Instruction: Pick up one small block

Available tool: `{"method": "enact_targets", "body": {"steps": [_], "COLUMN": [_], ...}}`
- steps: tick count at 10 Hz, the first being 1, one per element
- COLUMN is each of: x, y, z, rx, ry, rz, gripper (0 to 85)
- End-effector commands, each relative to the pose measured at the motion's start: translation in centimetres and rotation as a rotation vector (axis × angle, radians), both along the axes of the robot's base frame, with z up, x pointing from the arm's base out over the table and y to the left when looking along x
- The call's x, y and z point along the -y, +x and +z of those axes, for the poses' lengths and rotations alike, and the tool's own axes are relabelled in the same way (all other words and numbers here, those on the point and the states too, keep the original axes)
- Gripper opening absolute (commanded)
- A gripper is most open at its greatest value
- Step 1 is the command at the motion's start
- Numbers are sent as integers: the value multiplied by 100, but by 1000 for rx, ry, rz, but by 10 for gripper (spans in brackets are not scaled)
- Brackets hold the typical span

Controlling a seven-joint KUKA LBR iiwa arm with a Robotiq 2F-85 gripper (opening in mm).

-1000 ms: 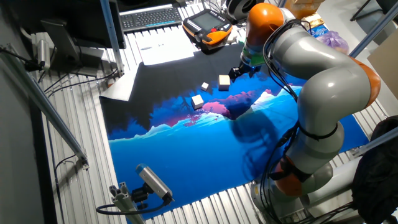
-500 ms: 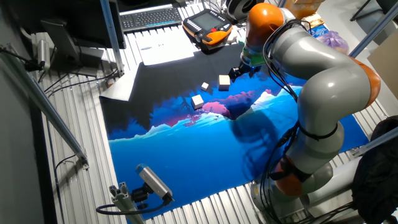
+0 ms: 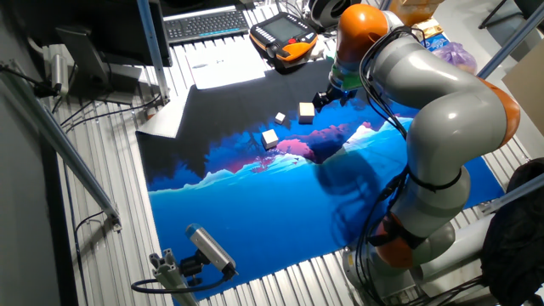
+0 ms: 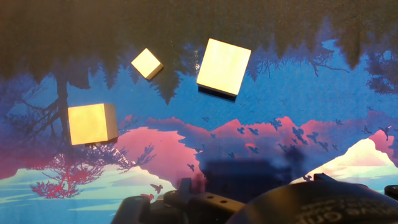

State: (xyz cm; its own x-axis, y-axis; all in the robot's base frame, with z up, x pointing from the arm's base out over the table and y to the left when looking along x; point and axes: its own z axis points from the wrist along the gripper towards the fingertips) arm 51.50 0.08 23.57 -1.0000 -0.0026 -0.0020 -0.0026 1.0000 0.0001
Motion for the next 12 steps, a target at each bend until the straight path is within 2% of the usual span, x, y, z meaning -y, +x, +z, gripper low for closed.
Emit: {"method": "enact_targets", "body": {"steps": [1, 2, 10, 11, 12], "x": [0, 0, 1, 3, 17], "y": [0, 0, -2, -2, 0], "z": [0, 2, 1, 3, 5], "rx": [0, -293, -290, -256, -119], "ry": [0, -12, -12, -22, -17], "rz": [0, 14, 13, -26, -20], "gripper": [0, 0, 0, 0, 0]}}
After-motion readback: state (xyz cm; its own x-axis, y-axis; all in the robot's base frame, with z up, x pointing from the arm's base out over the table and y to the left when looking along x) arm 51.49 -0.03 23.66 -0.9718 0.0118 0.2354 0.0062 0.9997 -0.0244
